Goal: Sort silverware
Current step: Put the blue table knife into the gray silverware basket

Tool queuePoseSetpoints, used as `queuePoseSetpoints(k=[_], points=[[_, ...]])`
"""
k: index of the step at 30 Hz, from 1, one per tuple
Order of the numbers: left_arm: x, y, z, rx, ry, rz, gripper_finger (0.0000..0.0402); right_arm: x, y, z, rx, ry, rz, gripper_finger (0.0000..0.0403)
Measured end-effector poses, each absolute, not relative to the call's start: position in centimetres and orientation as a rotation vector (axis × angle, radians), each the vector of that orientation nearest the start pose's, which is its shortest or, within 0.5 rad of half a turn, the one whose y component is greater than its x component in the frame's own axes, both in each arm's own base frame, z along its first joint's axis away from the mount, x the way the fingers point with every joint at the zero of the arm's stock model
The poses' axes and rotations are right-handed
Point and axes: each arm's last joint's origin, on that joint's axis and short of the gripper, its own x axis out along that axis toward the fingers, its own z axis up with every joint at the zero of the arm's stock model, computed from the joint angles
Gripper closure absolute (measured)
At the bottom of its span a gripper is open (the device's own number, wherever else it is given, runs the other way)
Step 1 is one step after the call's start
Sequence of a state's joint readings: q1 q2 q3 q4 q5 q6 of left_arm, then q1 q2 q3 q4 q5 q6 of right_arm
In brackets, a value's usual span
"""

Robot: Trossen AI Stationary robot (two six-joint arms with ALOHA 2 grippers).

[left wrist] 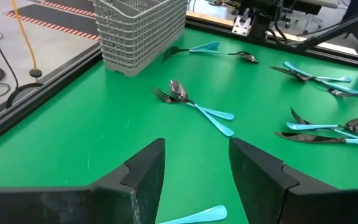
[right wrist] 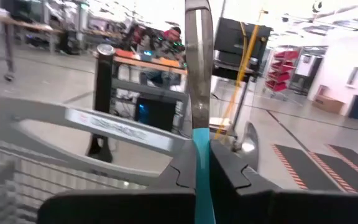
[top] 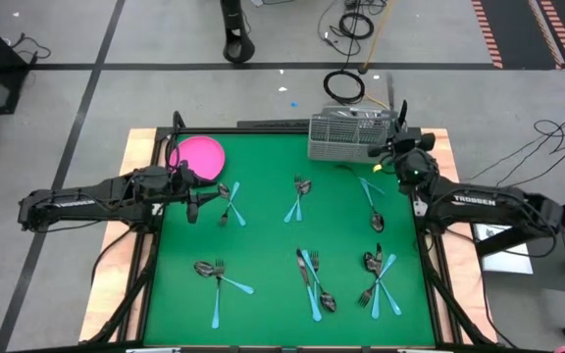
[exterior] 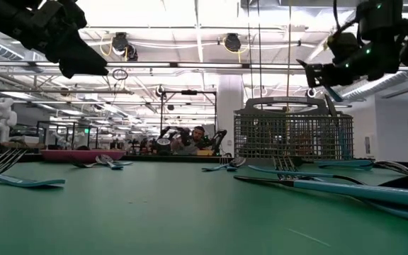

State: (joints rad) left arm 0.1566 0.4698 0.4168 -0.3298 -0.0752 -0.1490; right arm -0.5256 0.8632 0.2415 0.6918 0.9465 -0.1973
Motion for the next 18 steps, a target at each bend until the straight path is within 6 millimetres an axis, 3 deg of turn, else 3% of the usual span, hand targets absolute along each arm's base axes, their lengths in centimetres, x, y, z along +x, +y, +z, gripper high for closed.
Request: queuePoseSetpoints(k=[10, 18], points=[[12.0, 2.1, 23.4, -0.163, 0.359, 0.257, 0.0221, 11.7, -13.0, 20.3, -0.121, 0.011, -1.483, 0.0403], [12.0, 2.1, 23.4, -0.165, 0.359, 0.258, 0.0221, 11.8, -14.2, 19.3, -0.147, 0.058, -1.492, 0.0403]])
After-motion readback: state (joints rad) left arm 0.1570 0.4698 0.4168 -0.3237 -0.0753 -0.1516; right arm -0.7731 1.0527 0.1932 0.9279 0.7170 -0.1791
